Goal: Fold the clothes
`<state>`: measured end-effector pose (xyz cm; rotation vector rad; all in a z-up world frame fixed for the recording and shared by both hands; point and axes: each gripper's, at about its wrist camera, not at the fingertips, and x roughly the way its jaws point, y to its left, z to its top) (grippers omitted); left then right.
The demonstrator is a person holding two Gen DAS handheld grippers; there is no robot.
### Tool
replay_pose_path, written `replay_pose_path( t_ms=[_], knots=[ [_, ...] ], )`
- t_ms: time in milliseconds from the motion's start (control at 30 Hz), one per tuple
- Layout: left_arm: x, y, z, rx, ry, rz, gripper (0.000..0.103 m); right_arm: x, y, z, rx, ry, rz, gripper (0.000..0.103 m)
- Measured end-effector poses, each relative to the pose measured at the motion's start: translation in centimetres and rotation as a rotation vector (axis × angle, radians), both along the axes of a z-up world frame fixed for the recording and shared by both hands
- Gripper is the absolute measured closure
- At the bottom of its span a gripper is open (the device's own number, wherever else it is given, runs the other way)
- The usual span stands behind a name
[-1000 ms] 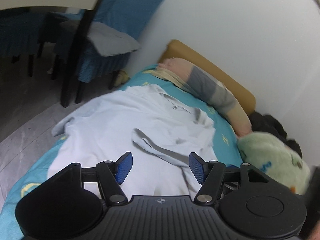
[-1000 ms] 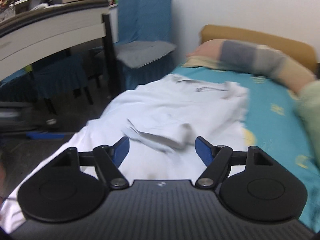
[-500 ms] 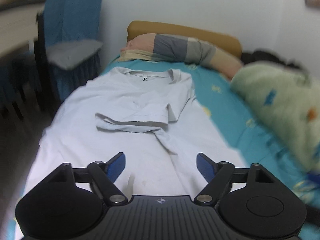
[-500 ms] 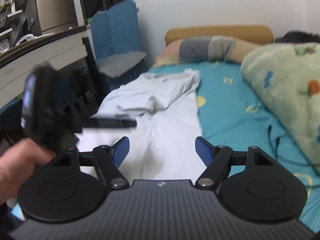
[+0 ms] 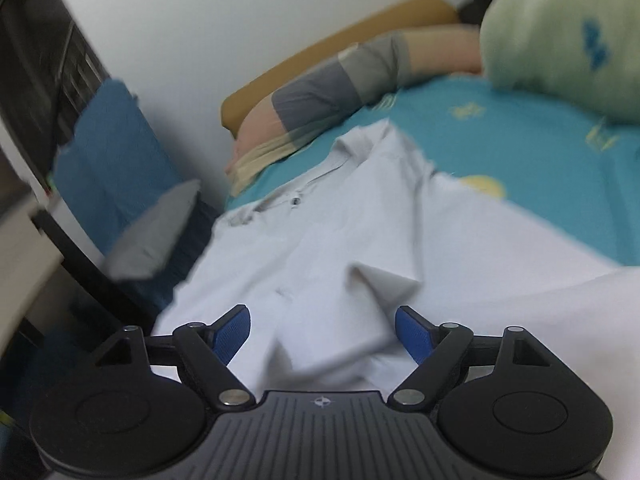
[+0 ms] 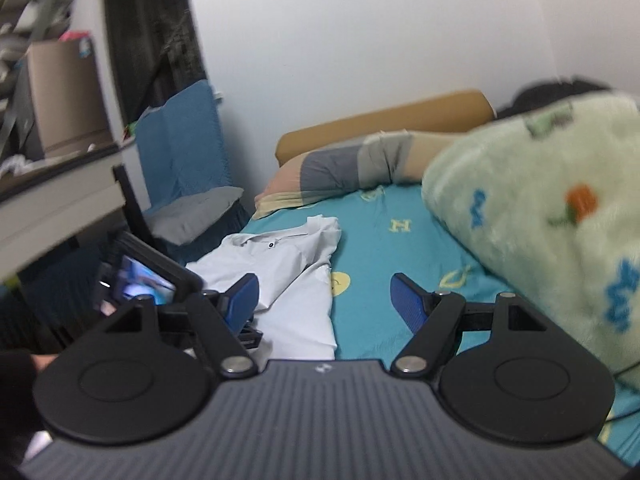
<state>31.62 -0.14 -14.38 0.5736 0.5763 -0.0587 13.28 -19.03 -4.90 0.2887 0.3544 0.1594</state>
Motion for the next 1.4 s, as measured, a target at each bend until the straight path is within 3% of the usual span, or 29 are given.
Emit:
replay_pose_path(
  t_ms=[33, 67, 100, 200, 300, 367, 467, 500, 533, 600, 667, 833, 1000, 1100, 1167, 1233, 1267, 1333, 1400],
  knots=[
    [0.8, 0.3, 0.4, -0.057, 0.010, -0.019, 0.061, 0.3, -0.2, 0.0, 0.012, 0.008, -0.006, 0.029],
    [1.9, 0.6, 0.9, -0.109, 0.030, -0.020, 0.076, 0.5, -0.4, -0.1, 0.022, 0.014, -0.012, 0.029],
    [3.1, 1.0, 1.4, -0.152, 0.057, -0.008, 0.099, 0.7, -0.5, -0.2, 0.024, 0.016, -0.021, 0.029],
    [7.4, 2.5, 3.5, -0.269, 0.080, 0.029, 0.099, 1.4, -0.9, -0.8, 0.036, 0.033, -0.049, 0.029],
    [12.0, 5.1, 5.6, -0.352, -0.017, 0.204, 0.099, 2.2, -1.2, -1.6, 0.081, 0.067, -0.061, 0.029],
    [14.9, 7.1, 5.1, -0.385, 0.009, 0.335, 0.095, 2.7, -1.2, -2.2, 0.088, 0.087, -0.061, 0.029],
    [16.7, 9.0, 3.9, -0.368, 0.056, 0.449, 0.069, 2.9, -0.7, -2.8, 0.065, 0.093, -0.051, 0.029],
    [16.2, 9.6, 3.9, -0.391, 0.049, 0.468, 0.054, 2.8, -0.6, -2.8, 0.062, 0.097, -0.040, 0.029],
    [15.2, 10.2, 4.0, -0.418, 0.050, 0.474, 0.042, 2.8, -0.5, -2.9, 0.060, 0.101, -0.027, 0.029],
    [12.9, 11.2, 4.2, -0.472, 0.069, 0.492, 0.035, 2.7, -0.3, -2.9, 0.057, 0.114, 0.023, 0.029],
    [9.4, 12.1, 5.1, -0.568, 0.127, 0.498, 0.035, 2.5, -0.2, -2.9, 0.064, 0.126, 0.056, 0.029],
    [-3.6, 12.3, 6.8, -0.793, 0.291, 0.395, 0.032, 1.9, -0.1, -2.6, 0.089, 0.116, 0.091, 0.029],
    [-16.3, 10.3, 4.8, -0.976, 0.539, 0.388, 0.034, 0.5, -0.4, -2.1, 0.094, 0.101, 0.085, 0.029],
    [-21.3, 8.3, 2.2, -1.066, 0.671, 0.383, 0.037, -0.9, -0.9, -1.5, 0.080, 0.102, 0.081, 0.029],
    [-23.3, 6.8, 1.3, -1.083, 0.712, 0.359, 0.037, -2.3, -1.3, -1.1, 0.094, 0.126, 0.081, 0.029],
    [-24.3, 5.8, 1.9, -1.033, 0.678, 0.326, 0.037, -4.0, -1.8, -0.5, 0.104, 0.157, 0.058, 0.029],
    [-24.7, 5.6, 2.0, -1.031, 0.682, 0.313, 0.039, -4.9, -2.0, -0.2, 0.106, 0.168, 0.040, 0.029],
    [-25.4, 5.5, 1.9, -1.049, 0.698, 0.304, 0.062, -6.3, -2.2, 0.3, 0.114, 0.169, 0.012, 0.027],
    [-26.1, 5.9, 1.7, -1.079, 0.703, 0.317, 0.078, -7.5, -2.4, 0.5, 0.117, 0.166, -0.009, 0.028]
  ],
)
